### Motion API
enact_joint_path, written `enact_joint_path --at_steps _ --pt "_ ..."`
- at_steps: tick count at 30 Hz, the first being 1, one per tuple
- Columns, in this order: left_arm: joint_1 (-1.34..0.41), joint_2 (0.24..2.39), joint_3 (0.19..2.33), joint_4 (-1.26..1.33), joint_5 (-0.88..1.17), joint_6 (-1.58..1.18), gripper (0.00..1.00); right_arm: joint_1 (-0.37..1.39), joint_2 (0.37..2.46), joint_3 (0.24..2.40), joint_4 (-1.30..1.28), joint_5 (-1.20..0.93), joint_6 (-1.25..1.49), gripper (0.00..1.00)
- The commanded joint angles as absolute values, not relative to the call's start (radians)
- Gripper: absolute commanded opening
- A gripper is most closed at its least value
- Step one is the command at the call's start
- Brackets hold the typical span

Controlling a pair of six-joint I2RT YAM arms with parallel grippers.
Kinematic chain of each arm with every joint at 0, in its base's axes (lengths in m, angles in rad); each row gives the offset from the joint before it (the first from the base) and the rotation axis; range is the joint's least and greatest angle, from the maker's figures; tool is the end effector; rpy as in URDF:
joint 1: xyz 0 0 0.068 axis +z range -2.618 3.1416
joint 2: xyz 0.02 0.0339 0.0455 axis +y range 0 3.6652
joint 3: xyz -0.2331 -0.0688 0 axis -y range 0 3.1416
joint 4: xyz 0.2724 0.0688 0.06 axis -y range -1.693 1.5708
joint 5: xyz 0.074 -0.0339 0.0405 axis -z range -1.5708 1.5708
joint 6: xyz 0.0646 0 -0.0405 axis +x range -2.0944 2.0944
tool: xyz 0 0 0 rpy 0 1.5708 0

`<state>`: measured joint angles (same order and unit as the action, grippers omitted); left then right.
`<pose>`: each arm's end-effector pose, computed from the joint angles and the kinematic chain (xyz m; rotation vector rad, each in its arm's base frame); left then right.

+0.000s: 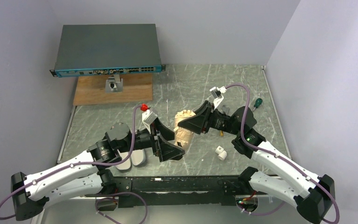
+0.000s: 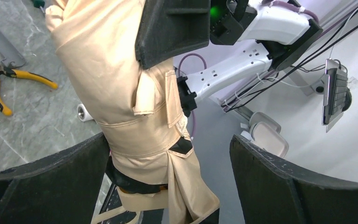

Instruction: Open the umbrella

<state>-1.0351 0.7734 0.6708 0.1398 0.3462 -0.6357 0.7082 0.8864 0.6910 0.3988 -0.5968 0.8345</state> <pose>0.1164 -0.2391 0.3131 0.6544 1.6421 -1.5427 0.1862 0.2073 0.3258 -0.4786 1.5594 1.6422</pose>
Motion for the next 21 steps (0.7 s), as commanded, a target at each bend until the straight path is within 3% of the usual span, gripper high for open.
enact_joint_path --at_steps 1,14,21 --pt "-1.030 0.782 0.656 0.308 0.413 -0.683 0.99 0.706 0.873 0.756 0.506 -0.585 0.851 0.00" --pt "-1.030 0.799 0.643 0.332 0.380 -0.700 0.77 0.706 0.878 0.729 0.556 -0.569 0.885 0.00" --pt "-1.029 0.820 0.660 0.321 0.387 -0.705 0.30 0.707 0.878 0.722 0.549 -0.553 0.893 0.00"
